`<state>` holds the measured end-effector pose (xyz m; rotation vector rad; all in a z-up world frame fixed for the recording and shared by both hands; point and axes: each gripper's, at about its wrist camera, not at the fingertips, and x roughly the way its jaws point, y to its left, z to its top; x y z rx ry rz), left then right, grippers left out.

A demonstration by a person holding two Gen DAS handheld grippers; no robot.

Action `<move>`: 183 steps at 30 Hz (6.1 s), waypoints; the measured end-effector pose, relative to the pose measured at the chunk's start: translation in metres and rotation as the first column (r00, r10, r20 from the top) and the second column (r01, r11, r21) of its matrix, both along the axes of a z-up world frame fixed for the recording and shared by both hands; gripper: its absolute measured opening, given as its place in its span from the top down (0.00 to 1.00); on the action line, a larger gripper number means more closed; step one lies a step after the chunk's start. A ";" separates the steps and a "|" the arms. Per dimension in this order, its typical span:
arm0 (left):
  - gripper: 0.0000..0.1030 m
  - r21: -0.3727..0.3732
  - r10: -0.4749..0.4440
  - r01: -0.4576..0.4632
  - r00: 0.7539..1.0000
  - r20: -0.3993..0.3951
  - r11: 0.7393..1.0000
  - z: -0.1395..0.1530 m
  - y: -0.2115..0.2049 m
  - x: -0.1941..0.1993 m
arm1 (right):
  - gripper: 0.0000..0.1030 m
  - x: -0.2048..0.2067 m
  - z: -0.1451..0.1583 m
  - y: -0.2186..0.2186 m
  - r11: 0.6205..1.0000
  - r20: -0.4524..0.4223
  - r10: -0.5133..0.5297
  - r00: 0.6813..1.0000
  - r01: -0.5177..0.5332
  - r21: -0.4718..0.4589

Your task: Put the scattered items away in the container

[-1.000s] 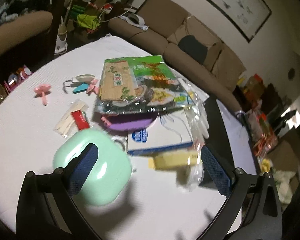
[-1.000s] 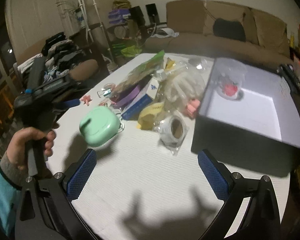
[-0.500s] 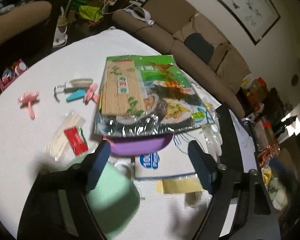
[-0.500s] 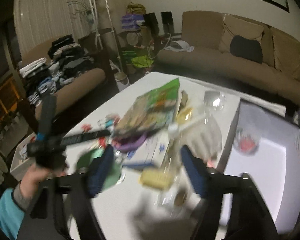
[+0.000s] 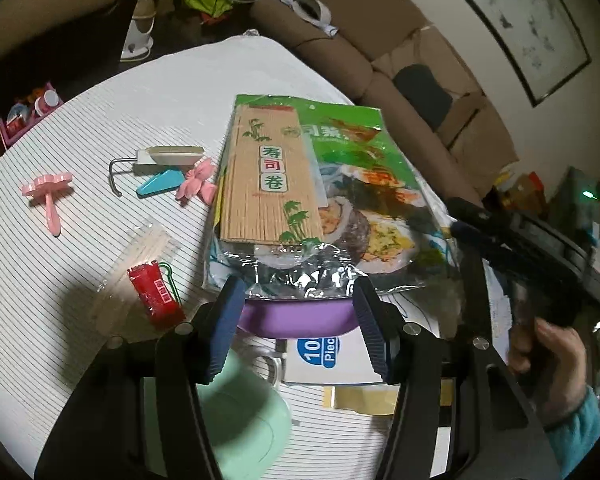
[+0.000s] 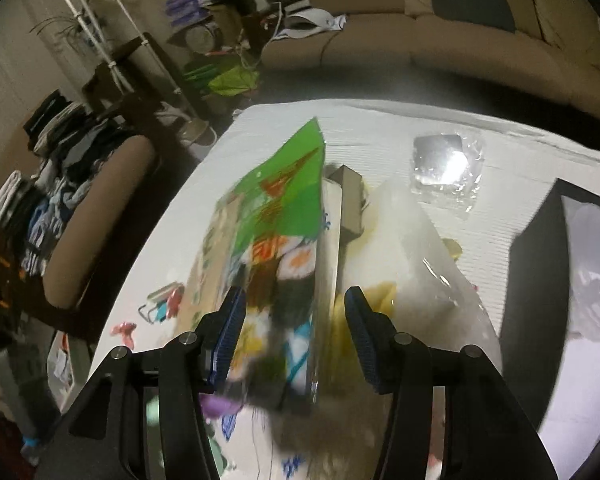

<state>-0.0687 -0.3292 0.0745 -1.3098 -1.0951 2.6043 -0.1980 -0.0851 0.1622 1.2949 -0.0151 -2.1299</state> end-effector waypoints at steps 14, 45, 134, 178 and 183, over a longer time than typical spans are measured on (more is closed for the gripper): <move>0.49 0.022 -0.065 0.064 0.997 0.043 0.998 -0.014 0.014 -0.007 | 0.93 0.008 -0.007 0.001 0.994 0.099 0.053 0.994 -0.043 -0.101; 0.49 0.041 -0.099 0.099 0.995 0.008 0.994 -0.003 0.014 0.006 | 0.93 0.027 0.025 -0.053 0.954 0.132 0.146 0.980 -0.104 -0.281; 0.17 0.204 0.104 -0.122 0.990 0.097 0.971 -0.044 -0.042 0.025 | 0.39 0.067 -0.004 -0.004 0.974 0.201 0.048 0.978 -0.001 -0.228; 0.49 0.242 0.162 -0.189 0.978 0.130 0.951 -0.049 -0.051 0.019 | 0.95 0.088 -0.088 -0.052 0.875 0.323 -0.204 0.924 0.321 -0.363; 0.49 0.236 0.155 -0.177 0.982 0.108 0.955 -0.040 -0.054 0.024 | 0.97 0.089 -0.072 -0.034 0.884 0.238 -0.170 0.956 0.255 -0.392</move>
